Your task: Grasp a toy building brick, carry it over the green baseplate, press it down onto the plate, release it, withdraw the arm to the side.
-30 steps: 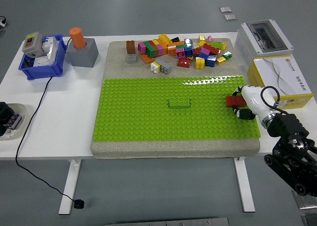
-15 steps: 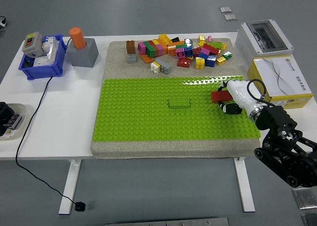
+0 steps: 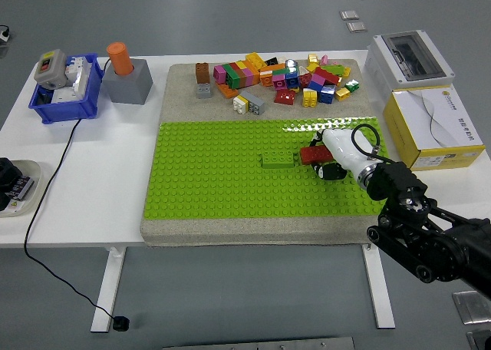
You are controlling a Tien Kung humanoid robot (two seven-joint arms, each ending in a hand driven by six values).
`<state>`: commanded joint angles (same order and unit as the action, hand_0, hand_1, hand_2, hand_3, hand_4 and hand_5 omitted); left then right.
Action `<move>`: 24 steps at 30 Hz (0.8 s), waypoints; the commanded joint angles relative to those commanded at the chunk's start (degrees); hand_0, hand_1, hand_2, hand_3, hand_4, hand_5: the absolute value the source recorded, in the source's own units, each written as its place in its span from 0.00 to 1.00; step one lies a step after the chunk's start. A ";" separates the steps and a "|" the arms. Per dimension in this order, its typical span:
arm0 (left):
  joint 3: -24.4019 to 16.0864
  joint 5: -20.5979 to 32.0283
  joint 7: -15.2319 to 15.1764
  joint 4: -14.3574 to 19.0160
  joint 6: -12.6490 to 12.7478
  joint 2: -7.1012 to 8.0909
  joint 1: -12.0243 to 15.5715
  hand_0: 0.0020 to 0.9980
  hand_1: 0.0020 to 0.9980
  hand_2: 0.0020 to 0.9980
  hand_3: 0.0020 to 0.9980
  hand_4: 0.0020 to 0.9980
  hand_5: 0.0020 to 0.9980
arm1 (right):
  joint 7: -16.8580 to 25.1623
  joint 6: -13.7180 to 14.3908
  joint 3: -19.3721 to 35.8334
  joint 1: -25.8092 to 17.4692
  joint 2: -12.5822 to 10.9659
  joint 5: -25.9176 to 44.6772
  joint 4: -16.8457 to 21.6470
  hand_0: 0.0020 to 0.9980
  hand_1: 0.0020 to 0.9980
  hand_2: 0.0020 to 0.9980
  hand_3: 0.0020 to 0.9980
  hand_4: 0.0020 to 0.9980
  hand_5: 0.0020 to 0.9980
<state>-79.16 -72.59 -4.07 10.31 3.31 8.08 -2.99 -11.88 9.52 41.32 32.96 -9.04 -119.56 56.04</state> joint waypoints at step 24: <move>0.06 0.06 -0.06 0.00 -0.05 0.09 -0.07 0.66 0.61 0.60 0.70 0.73 0.18 | 0.33 0.01 -0.78 0.11 0.65 0.50 0.32 0.72 0.74 0.77 0.58 0.62 0.17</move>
<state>-79.10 -72.53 -4.13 10.31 3.25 8.17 -3.06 -11.55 9.53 40.54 33.07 -8.40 -119.06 56.36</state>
